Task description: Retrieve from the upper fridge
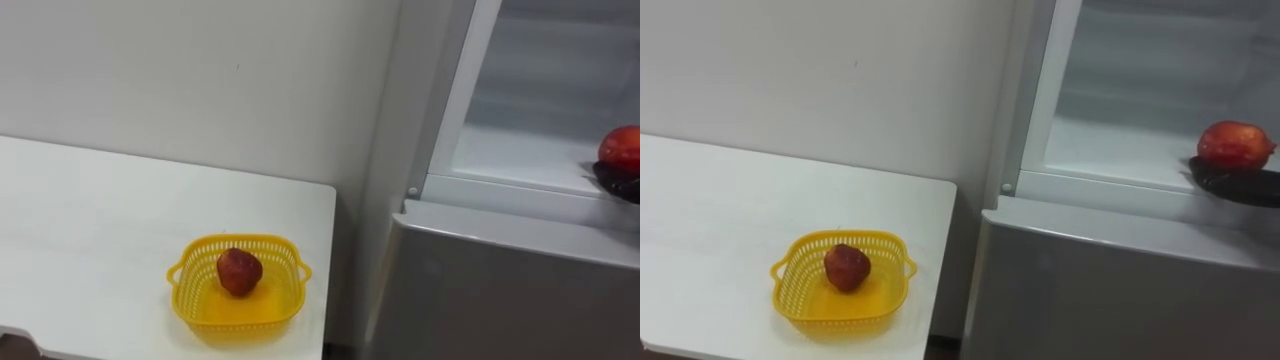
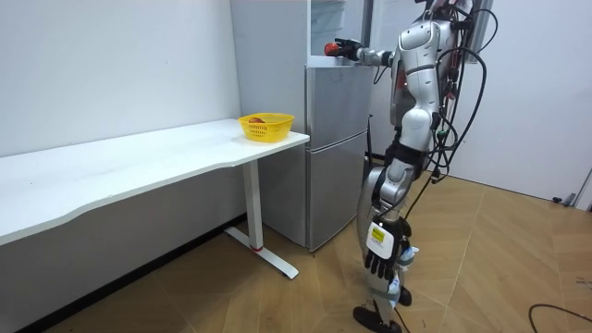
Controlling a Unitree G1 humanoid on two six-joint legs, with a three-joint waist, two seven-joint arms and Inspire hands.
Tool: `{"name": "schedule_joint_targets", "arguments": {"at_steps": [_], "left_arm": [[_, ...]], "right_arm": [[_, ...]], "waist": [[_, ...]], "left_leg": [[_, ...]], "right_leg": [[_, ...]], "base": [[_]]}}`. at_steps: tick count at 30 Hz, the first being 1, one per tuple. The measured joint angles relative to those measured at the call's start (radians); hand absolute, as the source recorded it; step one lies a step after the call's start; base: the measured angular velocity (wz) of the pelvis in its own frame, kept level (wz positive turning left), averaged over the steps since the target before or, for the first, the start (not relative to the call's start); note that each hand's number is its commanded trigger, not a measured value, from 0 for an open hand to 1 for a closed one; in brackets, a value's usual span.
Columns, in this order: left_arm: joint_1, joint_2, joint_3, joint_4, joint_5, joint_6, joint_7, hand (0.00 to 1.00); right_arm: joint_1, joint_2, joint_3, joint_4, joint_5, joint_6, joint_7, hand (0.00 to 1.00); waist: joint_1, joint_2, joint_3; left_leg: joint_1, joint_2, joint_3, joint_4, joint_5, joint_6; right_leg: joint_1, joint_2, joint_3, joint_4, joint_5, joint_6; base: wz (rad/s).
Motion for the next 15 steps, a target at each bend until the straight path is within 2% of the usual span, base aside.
{"name": "schedule_joint_targets", "arguments": {"at_steps": [11, 15], "left_arm": [[-0.004, 0.002, 0.000, 0.018, 0.000, 0.000, -0.017, 0.00], [-0.018, 0.010, 0.000, 0.018, 0.000, 0.000, -0.017, 0.00]], "right_arm": [[0.000, -0.013, 0.009, 0.000, 0.000, 0.000, 0.017, 1.00], [-0.003, -0.055, 0.024, 0.022, 0.000, 0.000, 0.016, 1.00]], "waist": [[0.008, -0.002, 0.0003], [0.036, -0.004, 0.0002]], "left_leg": [[0.001, 0.002, 0.001, 0.008, 0.001, -0.001], [0.000, 0.004, 0.001, 0.004, 0.003, -0.005]], "right_leg": [[-0.001, -0.001, 0.001, -0.001, -0.003, -0.003], [-0.011, -0.002, 0.001, 0.000, -0.005, -0.006]], "base": [[0.00], [0.00]]}}
